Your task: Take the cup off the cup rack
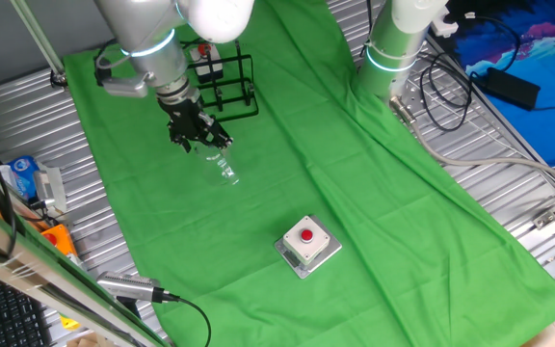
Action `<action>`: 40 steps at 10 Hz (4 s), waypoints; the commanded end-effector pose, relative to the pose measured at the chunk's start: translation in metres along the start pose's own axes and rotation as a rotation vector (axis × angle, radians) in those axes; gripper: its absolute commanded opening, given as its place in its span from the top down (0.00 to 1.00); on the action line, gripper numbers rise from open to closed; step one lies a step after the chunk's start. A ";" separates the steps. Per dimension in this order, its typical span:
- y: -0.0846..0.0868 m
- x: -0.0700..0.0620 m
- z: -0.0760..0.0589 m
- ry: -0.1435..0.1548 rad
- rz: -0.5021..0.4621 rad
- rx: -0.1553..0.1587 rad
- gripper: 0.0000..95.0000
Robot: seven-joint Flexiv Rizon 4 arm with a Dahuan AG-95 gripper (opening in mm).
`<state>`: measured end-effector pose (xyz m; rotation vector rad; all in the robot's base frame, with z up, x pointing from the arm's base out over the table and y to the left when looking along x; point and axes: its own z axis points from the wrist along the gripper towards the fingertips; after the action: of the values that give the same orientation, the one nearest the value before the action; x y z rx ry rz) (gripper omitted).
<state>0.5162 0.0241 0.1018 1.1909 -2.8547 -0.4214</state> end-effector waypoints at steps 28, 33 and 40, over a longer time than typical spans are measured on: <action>-0.043 -0.008 -0.026 0.152 -0.165 0.091 0.00; -0.049 -0.009 -0.019 0.136 -0.185 0.095 0.20; -0.074 -0.017 -0.038 0.107 -0.274 0.125 0.20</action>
<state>0.5825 -0.0226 0.1205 1.5757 -2.6745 -0.1785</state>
